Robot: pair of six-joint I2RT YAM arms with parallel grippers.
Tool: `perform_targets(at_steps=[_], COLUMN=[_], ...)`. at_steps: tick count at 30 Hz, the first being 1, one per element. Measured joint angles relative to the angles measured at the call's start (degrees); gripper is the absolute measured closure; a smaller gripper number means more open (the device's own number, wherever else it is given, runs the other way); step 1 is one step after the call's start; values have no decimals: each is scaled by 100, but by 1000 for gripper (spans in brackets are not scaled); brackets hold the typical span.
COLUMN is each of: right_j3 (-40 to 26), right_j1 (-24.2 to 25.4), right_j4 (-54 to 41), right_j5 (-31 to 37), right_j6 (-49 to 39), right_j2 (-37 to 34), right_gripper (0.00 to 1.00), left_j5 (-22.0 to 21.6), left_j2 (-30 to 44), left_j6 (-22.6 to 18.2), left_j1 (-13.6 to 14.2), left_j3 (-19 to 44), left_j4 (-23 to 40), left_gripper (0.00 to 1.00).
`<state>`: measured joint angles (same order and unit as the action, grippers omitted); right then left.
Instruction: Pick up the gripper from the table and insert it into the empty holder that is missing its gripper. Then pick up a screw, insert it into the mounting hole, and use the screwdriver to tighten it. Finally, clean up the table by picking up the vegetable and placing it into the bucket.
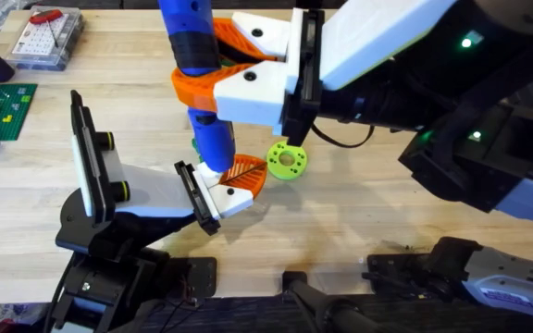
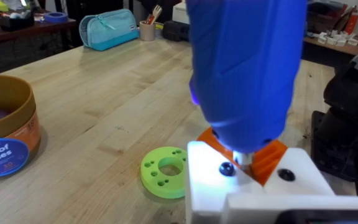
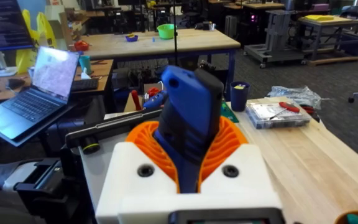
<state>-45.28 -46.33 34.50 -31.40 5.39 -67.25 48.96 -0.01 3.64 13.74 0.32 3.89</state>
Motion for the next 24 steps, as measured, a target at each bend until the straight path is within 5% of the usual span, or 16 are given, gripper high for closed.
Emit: perform_targets(at_steps=[14, 24], right_j3=[-43, -1518], right_j1=[187, 1338], right_j4=[650, -283], right_j5=[-745, -2113], right_j6=[56, 59], right_j2=[144, 188], right_gripper=[892, 892], left_j5=[-31, -32], left_j2=[0, 1], left_j6=[0, 0], left_j1=[0, 0], left_j3=[0, 0], left_j4=[1, 1], left_gripper=[986, 986])
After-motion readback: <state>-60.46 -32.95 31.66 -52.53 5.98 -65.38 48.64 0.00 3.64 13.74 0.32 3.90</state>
